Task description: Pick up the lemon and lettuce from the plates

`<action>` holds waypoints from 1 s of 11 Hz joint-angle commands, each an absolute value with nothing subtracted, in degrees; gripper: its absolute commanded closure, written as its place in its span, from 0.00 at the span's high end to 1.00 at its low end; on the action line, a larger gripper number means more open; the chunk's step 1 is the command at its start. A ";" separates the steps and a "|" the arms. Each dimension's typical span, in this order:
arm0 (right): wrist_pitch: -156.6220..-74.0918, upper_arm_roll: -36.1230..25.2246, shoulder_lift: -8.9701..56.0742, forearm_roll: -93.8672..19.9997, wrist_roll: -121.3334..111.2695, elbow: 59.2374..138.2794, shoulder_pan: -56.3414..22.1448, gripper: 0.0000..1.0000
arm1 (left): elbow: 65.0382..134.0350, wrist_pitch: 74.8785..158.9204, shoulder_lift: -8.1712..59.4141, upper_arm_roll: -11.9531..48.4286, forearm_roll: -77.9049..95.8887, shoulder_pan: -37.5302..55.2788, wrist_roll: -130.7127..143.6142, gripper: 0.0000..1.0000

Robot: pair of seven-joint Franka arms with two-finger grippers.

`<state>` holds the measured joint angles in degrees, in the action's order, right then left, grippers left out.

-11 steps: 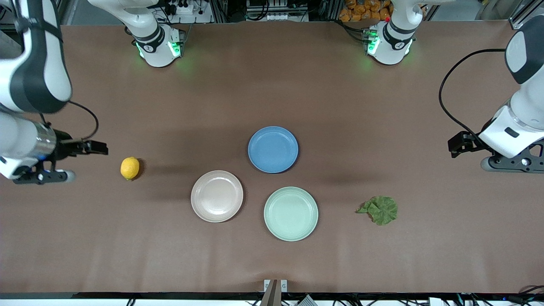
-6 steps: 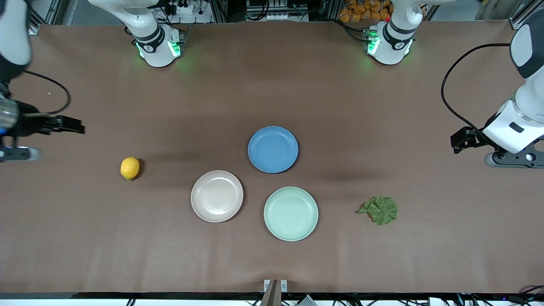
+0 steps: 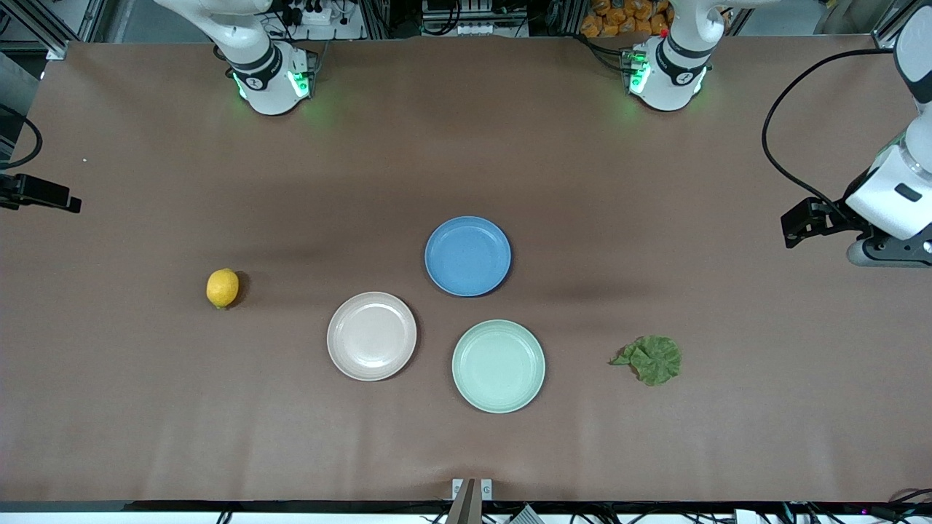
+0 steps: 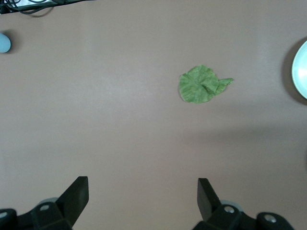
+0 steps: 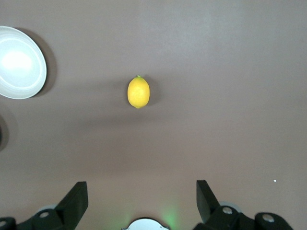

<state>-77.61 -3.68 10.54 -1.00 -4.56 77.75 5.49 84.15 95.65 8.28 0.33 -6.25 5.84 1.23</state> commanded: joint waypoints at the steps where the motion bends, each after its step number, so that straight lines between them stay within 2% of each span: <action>1: -76.55 -3.25 9.41 -1.32 -4.13 78.75 6.33 1.00 | 85.95 94.83 5.28 4.27 -3.78 1.35 0.00 1.00; 2: -76.12 -3.08 9.14 -1.32 -4.04 78.75 6.07 1.00 | 85.96 94.22 4.75 7.09 -3.78 -1.73 -0.26 1.00; 3: -76.11 -2.82 9.14 -1.23 -2.65 78.75 5.72 1.00 | 85.78 94.13 4.31 7.47 -3.69 -2.11 -0.26 1.00; 11: -76.99 -2.64 9.76 -0.53 4.13 78.58 -2.98 1.00 | 86.49 90.09 0.27 7.65 2.71 -2.72 0.62 1.00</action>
<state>-76.63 -2.69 10.52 -0.95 3.14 77.83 -1.64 84.96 90.91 2.57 7.12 -0.13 -1.54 1.23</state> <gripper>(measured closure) 0.000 0.000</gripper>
